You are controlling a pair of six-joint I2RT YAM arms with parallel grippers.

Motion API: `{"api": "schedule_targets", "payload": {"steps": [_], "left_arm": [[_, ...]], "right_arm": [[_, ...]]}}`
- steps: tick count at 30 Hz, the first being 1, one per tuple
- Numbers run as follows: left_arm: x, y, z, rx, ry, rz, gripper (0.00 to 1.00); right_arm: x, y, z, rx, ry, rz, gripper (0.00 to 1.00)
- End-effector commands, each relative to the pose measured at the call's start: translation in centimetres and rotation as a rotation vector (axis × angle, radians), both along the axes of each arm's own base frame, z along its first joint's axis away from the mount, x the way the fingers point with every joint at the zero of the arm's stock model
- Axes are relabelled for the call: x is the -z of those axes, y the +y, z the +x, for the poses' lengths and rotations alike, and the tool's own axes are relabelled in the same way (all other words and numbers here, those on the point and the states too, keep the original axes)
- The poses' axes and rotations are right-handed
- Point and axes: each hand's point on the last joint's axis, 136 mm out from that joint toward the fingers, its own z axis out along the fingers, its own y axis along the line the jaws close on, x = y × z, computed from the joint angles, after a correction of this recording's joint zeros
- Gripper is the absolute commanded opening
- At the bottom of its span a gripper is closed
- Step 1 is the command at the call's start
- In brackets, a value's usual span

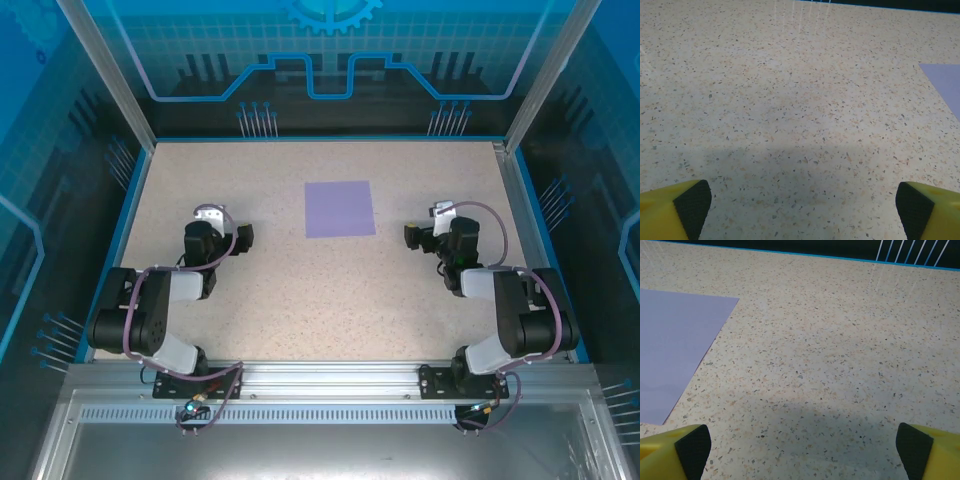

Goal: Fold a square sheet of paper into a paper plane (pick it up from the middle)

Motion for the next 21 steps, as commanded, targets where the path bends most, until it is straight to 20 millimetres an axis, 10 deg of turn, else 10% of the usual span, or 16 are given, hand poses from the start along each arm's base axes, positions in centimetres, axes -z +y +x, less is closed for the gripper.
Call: {"api": "schedule_targets", "payload": {"steps": [1, 21], "left_arm": [[-1.2, -0.1, 0.5, 0.026, -0.046, 0.008, 0.99], [-3.0, 0.6, 0.1, -0.023, -0.059, 0.012, 0.99]], "right_arm": [[-0.7, 0.1, 0.3, -0.001, -0.030, -0.011, 0.99], [-2.9, -0.5, -0.4, 0.013, -0.060, 0.013, 0.99]]}}
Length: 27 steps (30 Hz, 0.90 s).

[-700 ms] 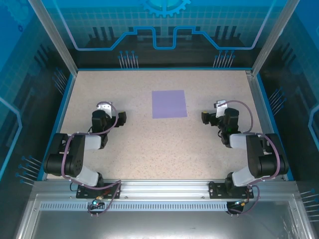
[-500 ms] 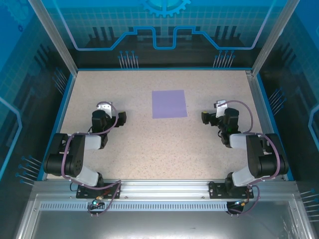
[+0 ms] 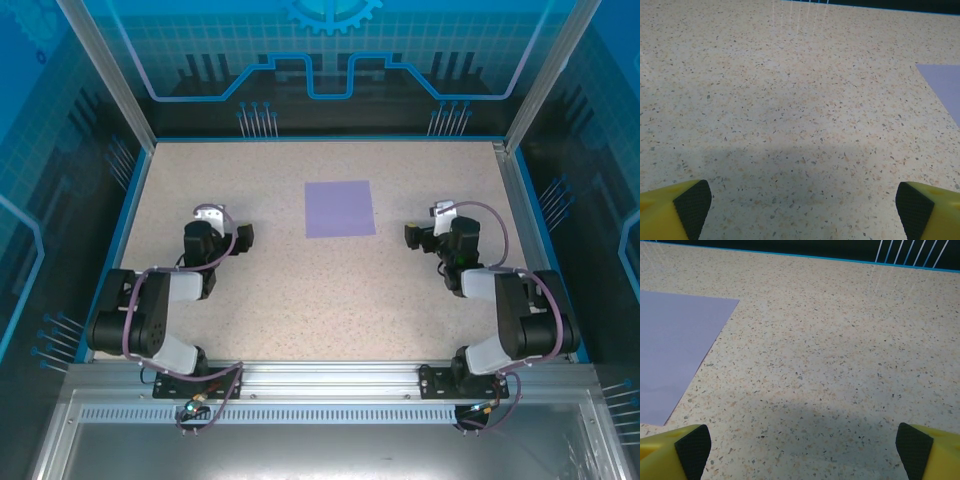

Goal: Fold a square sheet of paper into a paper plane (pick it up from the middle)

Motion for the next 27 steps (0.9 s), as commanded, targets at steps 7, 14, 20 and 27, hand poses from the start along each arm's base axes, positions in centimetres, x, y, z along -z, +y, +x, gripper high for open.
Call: {"api": "schedule_targets", "payload": {"steps": [7, 14, 20, 27], "left_arm": [[-7.4, -0.2, -0.6, -0.073, -0.022, -0.014, 0.99], [-10.9, -6.0, -0.2, 0.052, 0.049, -0.142, 0.99], [-11.0, -10.7, 1.2, 0.145, 0.146, -0.204, 0.99], [-8.2, -15.9, 2.9, 0.216, 0.304, -0.230, 0.99]], "right_arm": [[-7.1, 0.6, -2.0, -0.041, -0.064, 0.051, 0.99], [-10.1, 3.2, -4.7, -0.167, 0.009, 0.150, 0.99], [-11.6, 5.0, -6.7, -0.244, 0.045, 0.237, 0.99], [-12.0, 7.7, -8.0, -0.321, 0.147, 0.279, 0.99]]}}
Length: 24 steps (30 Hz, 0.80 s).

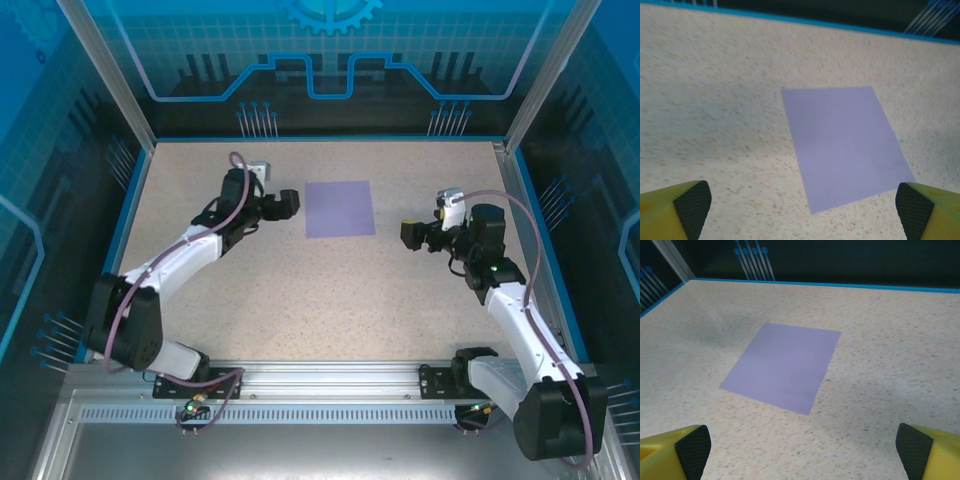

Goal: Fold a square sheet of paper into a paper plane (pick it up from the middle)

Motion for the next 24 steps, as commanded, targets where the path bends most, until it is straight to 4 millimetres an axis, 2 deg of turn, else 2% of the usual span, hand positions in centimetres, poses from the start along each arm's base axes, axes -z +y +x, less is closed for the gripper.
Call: {"api": "schedule_targets", "payload": {"steps": [1, 11, 13, 15, 18, 24], "left_arm": [[1.9, -2.6, 0.1, 0.037, 0.127, -0.023, 0.99], [7.2, -8.4, 2.2, 0.146, 0.336, 0.110, 0.99], [8.1, -9.1, 2.5, 0.157, 0.369, 0.124, 0.99], [9.1, -9.6, 2.7, 0.162, 0.402, 0.150, 0.99], [10.4, -10.6, 2.9, 0.162, 0.441, 0.175, 0.99], [13.0, -12.0, 3.2, 0.134, 0.509, 0.221, 0.99]], "right_arm": [[0.0, 2.1, -1.3, -0.073, 0.092, 0.045, 0.99], [0.2, 5.8, -0.6, -0.153, 0.189, 0.007, 0.99], [0.7, 6.3, -0.4, -0.158, 0.213, -0.003, 0.99], [0.1, 6.9, 0.1, -0.166, 0.209, -0.004, 0.99], [0.6, 7.6, 0.5, -0.174, 0.228, -0.007, 0.99], [1.4, 7.6, 1.1, -0.160, 0.256, -0.024, 0.99]]}}
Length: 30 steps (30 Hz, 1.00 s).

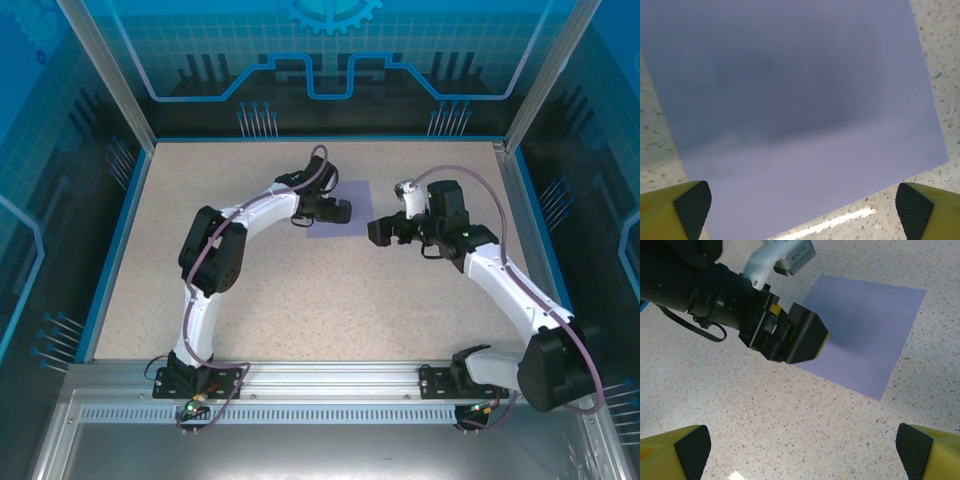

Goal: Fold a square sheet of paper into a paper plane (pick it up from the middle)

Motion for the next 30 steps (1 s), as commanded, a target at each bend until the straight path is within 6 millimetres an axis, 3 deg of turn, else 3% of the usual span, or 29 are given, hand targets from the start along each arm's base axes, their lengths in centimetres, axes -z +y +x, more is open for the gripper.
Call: {"api": "schedule_targets", "payload": {"steps": [1, 6, 15, 23, 24, 30], "left_arm": [[1.3, -0.2, -0.6, -0.017, 0.063, 0.058, 0.99], [2.4, -0.9, -0.5, -0.018, 0.074, 0.108, 0.99], [4.4, -0.3, -1.8, -0.003, 0.105, 0.230, 0.99], [6.1, 0.5, -4.3, 0.032, 0.159, 0.311, 0.99], [6.2, 0.4, -4.7, 0.039, 0.164, 0.313, 0.99], [6.2, 0.6, -7.6, 0.061, 0.184, 0.319, 0.99]], "right_arm": [[-0.3, 0.1, 0.3, 0.015, 0.014, -0.013, 0.99], [0.4, -0.5, 0.4, 0.036, 0.034, -0.028, 0.99], [1.3, -2.2, 0.3, 0.098, 0.044, -0.031, 0.99], [0.7, -3.2, 0.1, 0.137, 0.015, -0.061, 0.99], [1.7, -3.3, -0.4, 0.138, 0.036, -0.067, 0.99], [1.9, -3.8, -0.8, 0.152, 0.037, -0.061, 0.99]]}}
